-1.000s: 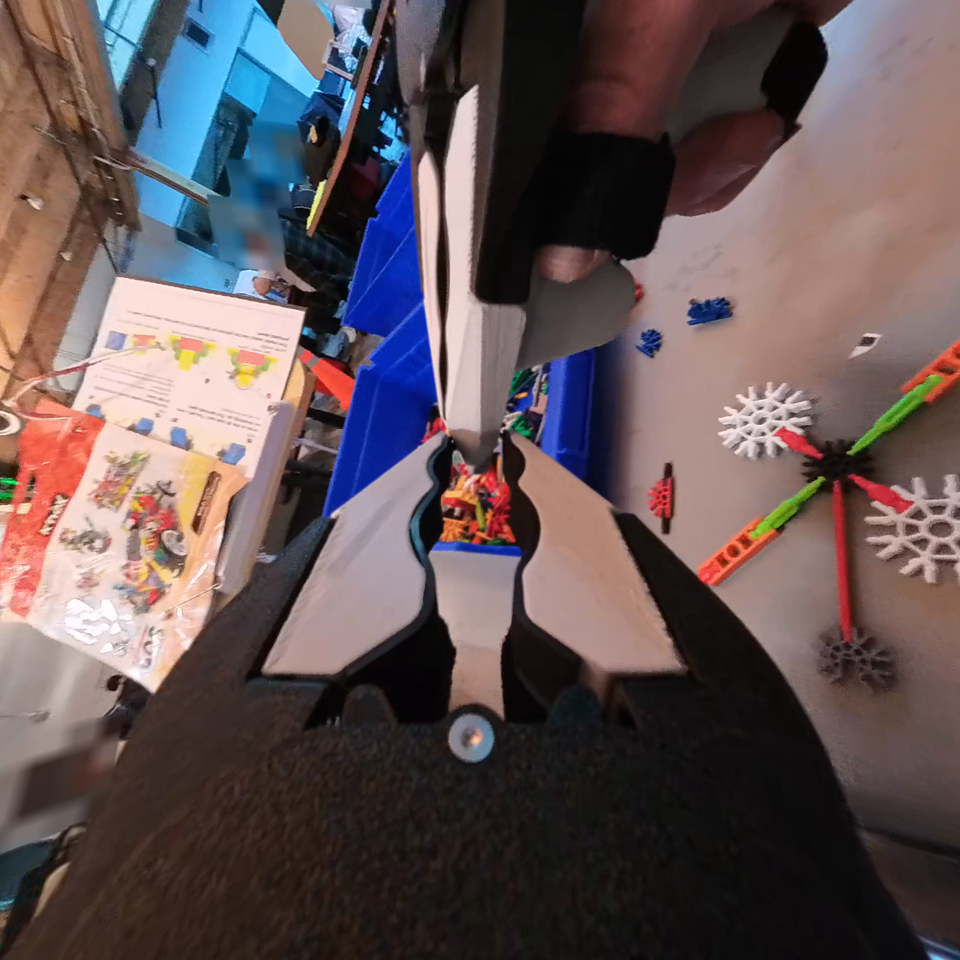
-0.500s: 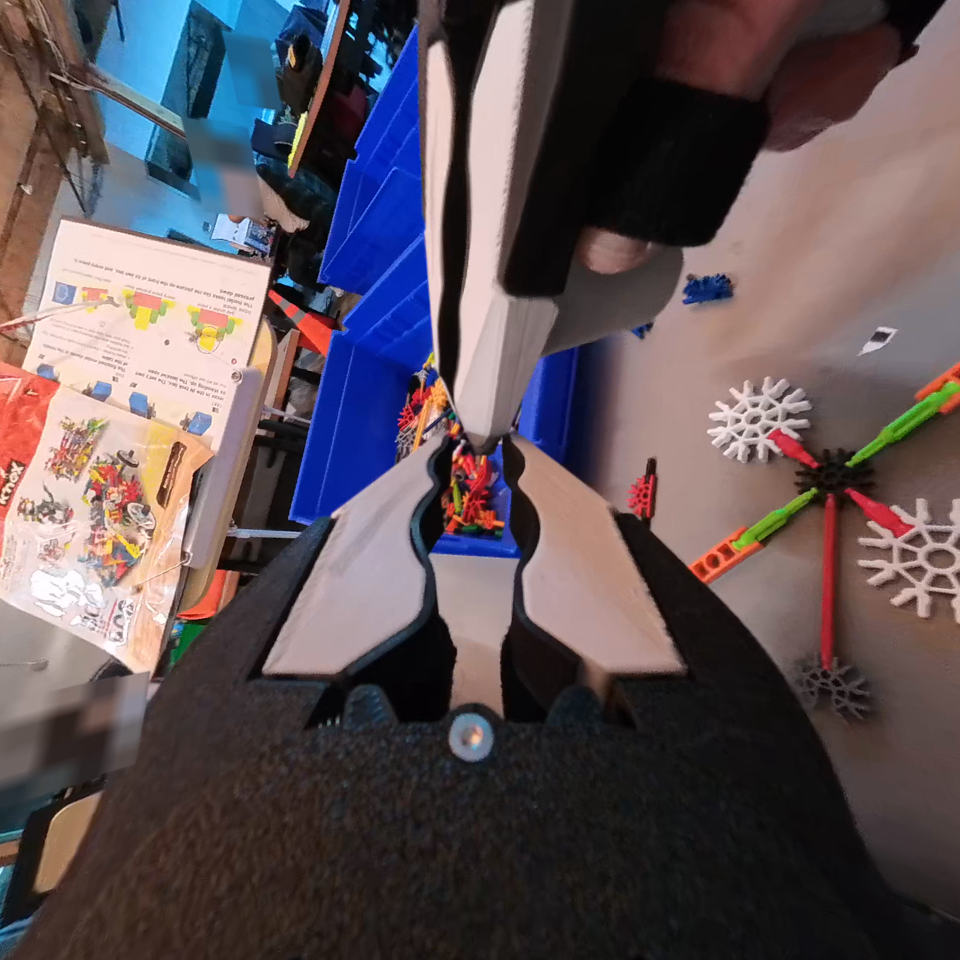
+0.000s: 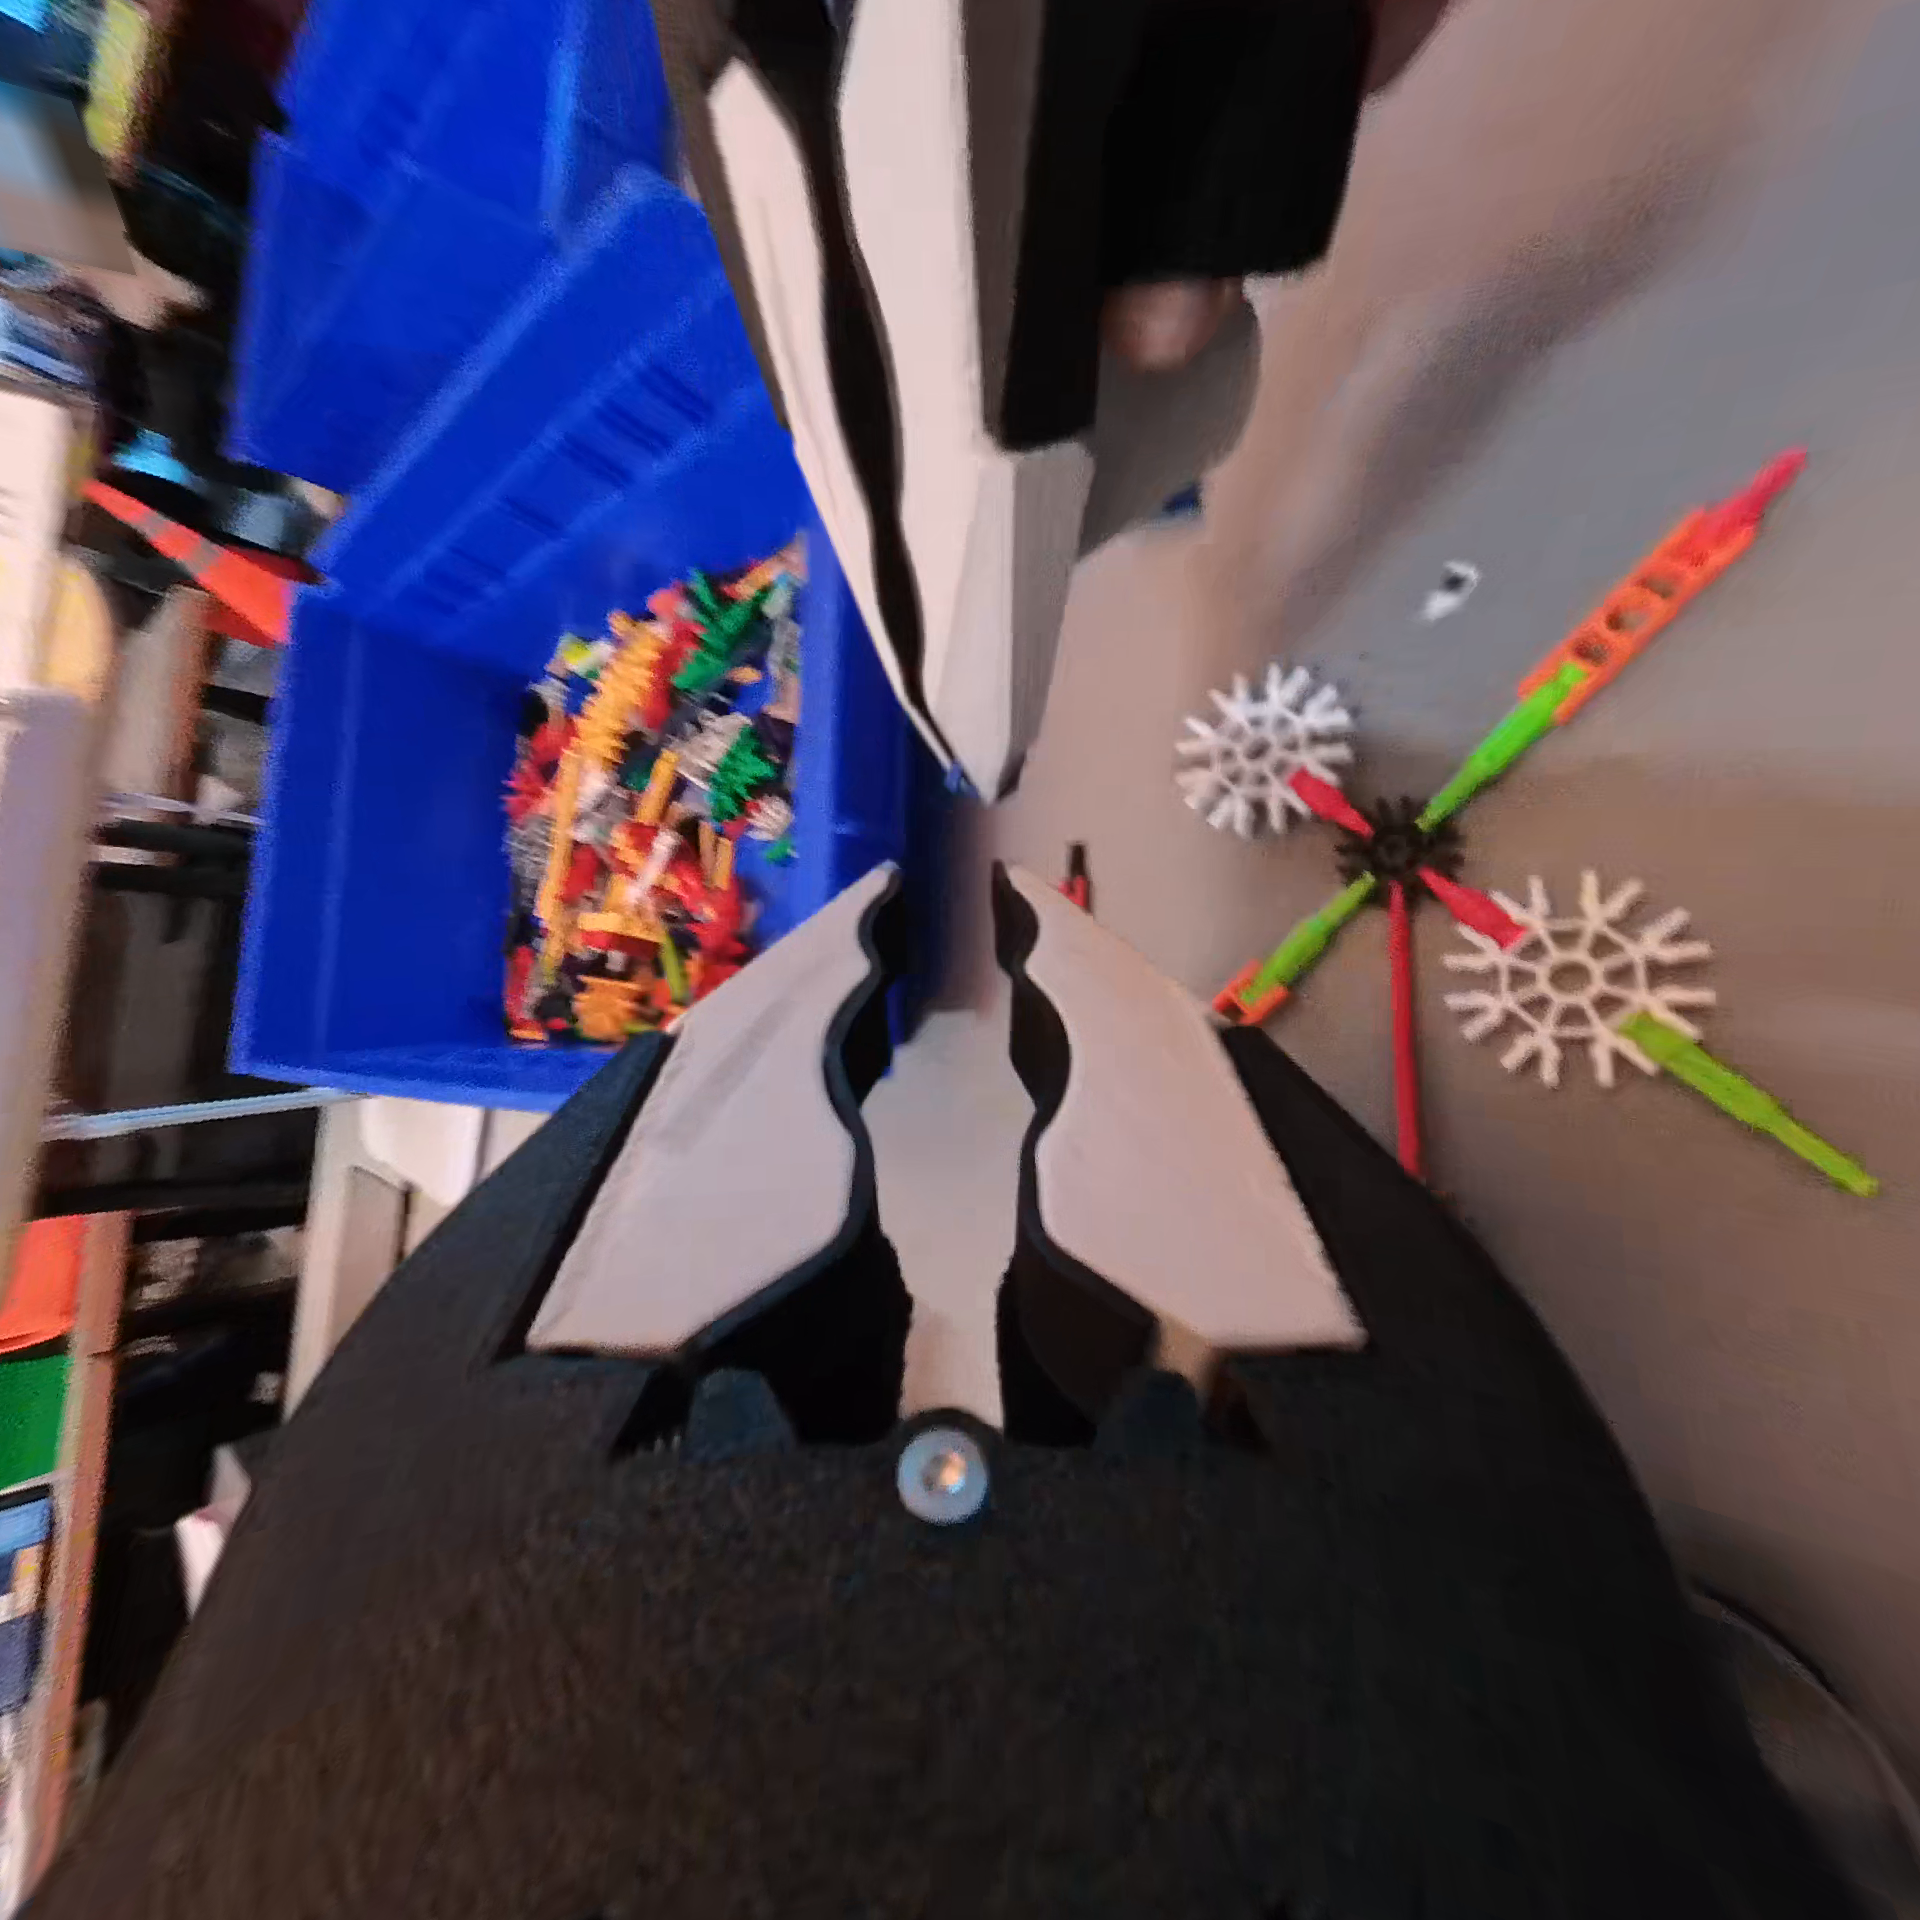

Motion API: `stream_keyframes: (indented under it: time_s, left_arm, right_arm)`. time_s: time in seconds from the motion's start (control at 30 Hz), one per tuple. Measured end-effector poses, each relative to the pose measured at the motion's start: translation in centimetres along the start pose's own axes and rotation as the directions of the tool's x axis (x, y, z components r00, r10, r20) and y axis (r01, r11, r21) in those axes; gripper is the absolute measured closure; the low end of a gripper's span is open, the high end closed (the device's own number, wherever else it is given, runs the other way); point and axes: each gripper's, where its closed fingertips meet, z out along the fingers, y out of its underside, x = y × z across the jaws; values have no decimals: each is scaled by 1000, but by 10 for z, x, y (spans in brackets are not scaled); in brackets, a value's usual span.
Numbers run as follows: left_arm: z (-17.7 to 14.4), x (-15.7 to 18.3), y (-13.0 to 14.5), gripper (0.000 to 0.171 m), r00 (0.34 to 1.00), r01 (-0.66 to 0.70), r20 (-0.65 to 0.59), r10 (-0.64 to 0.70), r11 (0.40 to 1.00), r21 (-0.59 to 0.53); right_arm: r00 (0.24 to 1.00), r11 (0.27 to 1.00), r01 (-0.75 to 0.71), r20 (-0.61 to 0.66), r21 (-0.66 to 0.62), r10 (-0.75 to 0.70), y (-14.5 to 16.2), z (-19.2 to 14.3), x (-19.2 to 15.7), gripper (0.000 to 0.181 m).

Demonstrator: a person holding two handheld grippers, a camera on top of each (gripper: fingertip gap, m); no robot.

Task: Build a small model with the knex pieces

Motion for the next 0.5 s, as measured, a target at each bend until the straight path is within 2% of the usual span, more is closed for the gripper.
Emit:
stream_keyframes:
  time_s: [0.13,0.2,0.4,0.5]
  left_arm:
    - [8,15,12,160,992,41,-120,-42,999,-10]
    - [14,15,19,160,991,42,-129,-46,999,-32]
    - [22,28,29,160,969,50,-238,-62,997,-58]
    - [25,32,34,159,963,45,-262,-62,996,-71]
  right_arm:
    - [997,994,-34,58,-106,41,24,13,7,178]
    - [996,986,-45,72,-158,57,35,19,11,178]
    - [989,970,-70,113,-234,99,48,32,14,178]
    - [992,967,-60,92,-249,85,47,32,17,174]
